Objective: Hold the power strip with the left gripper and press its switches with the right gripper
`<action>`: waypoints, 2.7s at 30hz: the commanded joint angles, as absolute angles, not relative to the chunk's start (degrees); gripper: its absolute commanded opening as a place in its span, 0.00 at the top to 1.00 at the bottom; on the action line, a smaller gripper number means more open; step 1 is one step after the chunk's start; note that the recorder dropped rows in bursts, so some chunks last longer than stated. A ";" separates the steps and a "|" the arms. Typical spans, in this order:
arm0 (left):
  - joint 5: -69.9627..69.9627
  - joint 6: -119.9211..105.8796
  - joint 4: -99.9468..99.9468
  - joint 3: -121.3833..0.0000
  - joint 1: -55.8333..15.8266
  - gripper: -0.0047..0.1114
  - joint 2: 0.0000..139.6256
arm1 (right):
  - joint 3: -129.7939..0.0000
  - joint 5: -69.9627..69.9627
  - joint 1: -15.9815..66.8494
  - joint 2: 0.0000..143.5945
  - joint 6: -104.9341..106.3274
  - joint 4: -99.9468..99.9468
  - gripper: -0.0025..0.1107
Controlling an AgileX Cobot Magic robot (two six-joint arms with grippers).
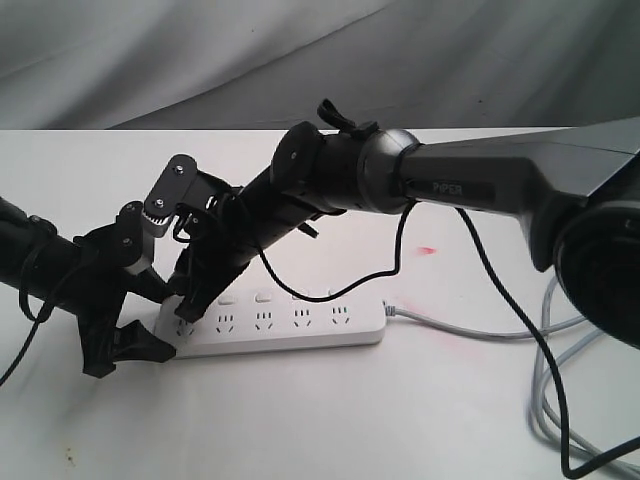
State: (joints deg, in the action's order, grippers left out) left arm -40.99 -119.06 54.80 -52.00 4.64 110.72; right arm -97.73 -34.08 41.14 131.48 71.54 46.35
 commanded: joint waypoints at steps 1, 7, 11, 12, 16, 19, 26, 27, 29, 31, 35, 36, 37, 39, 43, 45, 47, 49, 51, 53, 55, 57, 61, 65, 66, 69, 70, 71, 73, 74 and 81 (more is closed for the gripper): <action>-41.83 -118.83 54.77 -52.26 4.69 0.44 110.73 | -98.08 -32.15 41.25 131.79 72.13 46.60 0.69; -41.83 -118.99 54.77 -52.26 4.69 0.44 110.73 | -98.08 -32.19 41.25 131.91 72.13 46.48 0.69; -41.83 -118.99 54.77 -52.26 4.69 0.44 110.73 | -98.08 -32.75 41.25 132.87 72.13 46.47 0.69; -41.83 -118.99 54.77 -52.26 4.69 0.44 110.73 | -98.08 -32.86 41.25 132.88 72.13 46.47 0.69; -41.83 -118.99 54.77 -52.26 4.69 0.44 110.73 | -98.08 -32.88 41.25 133.04 72.13 46.47 0.69; -41.83 -118.88 54.77 -52.26 4.69 0.44 110.73 | -98.08 -32.88 41.25 133.17 72.13 46.05 0.69; -41.83 -118.88 54.77 -52.26 4.69 0.44 110.73 | -98.08 -33.11 41.25 134.29 72.15 45.80 0.69; -41.83 -118.88 54.77 -52.26 4.69 0.44 110.73 | -98.08 -33.11 41.25 134.43 72.15 45.41 0.69; -41.83 -118.88 54.77 -52.26 4.69 0.44 110.73 | -98.08 -33.11 41.25 134.43 72.15 45.41 0.69; -41.83 -119.03 54.77 -52.26 4.69 0.44 110.73 | -98.08 -32.77 41.25 134.42 72.15 45.42 0.69; -41.83 -119.03 54.77 -52.26 4.69 0.44 110.73 | -98.08 -32.45 41.14 134.42 72.15 44.36 0.69; -41.83 -119.03 54.77 -52.26 4.69 0.44 110.73 | -98.08 -32.60 41.14 134.42 72.15 43.72 0.69; -41.83 -119.03 54.77 -52.26 4.69 0.44 110.73 | -98.08 -32.88 41.14 134.42 72.15 43.45 0.69; -41.83 -119.03 54.77 -52.26 4.69 0.44 110.73 | -98.08 -33.30 41.14 134.42 72.15 42.92 0.69; -41.83 -118.87 54.77 -52.26 4.69 0.44 110.73 | -98.08 -33.53 41.14 134.42 72.15 41.91 0.69; -41.83 -118.87 54.77 -52.26 4.69 0.44 110.73 | -98.08 -33.53 41.14 134.88 72.15 41.12 0.69; -41.83 -118.87 54.77 -52.26 4.69 0.44 110.73 | -98.08 -33.79 41.14 135.34 72.15 41.12 0.69; -41.83 -118.87 54.77 -52.26 4.69 0.44 110.73 | -98.08 -34.15 41.14 135.74 72.15 41.12 0.69; -41.83 -118.87 54.77 -52.26 4.69 0.44 110.73 | -98.08 -34.29 41.26 136.19 72.15 41.12 0.69; -41.83 -118.87 54.77 -52.26 4.69 0.44 110.73 | -98.08 -34.82 41.33 136.32 73.13 41.12 0.69; -41.83 -118.87 54.77 -52.26 4.69 0.44 110.73 | -98.08 -35.57 41.33 136.32 74.54 40.86 0.69; -41.83 -118.98 54.77 -52.26 4.69 0.44 110.73 | -98.08 -35.78 41.33 136.32 74.64 40.39 0.69; -41.83 -118.98 54.77 -52.26 4.69 0.44 110.73 | -98.08 -36.45 41.33 136.32 74.77 39.55 0.69; -41.83 -118.98 54.77 -52.26 4.69 0.44 110.73 | -98.08 -36.45 41.33 136.73 75.70 39.56 0.69; -41.83 -118.98 54.77 -52.26 4.69 0.44 110.73 | -98.08 -36.45 41.33 136.96 75.98 39.56 0.69; -41.83 -118.85 54.77 -52.26 4.69 0.44 110.73 | -98.08 -36.45 41.33 138.25 76.23 39.56 0.69; -41.83 -118.85 54.77 -52.26 4.69 0.44 110.73 | -98.08 -36.45 41.33 138.42 76.23 39.56 0.69; -41.83 -118.85 54.77 -52.26 4.69 0.44 110.73 | -98.08 -36.45 41.33 138.63 76.23 39.56 0.69; -41.83 -118.85 54.77 -52.26 4.69 0.44 110.73 | -98.08 -36.72 41.33 138.78 76.23 39.43 0.69; -41.83 -118.85 54.77 -52.26 4.69 0.44 110.73 | -98.08 -36.72 41.33 138.68 76.23 39.43 0.69; -41.83 -119.07 54.77 -52.26 4.69 0.44 110.73 | -98.08 -36.72 41.22 134.33 76.01 40.61 0.69</action>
State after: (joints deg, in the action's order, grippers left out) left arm -40.99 -119.06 54.69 -52.00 4.64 110.72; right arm -99.16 -34.69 41.14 134.95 75.42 43.39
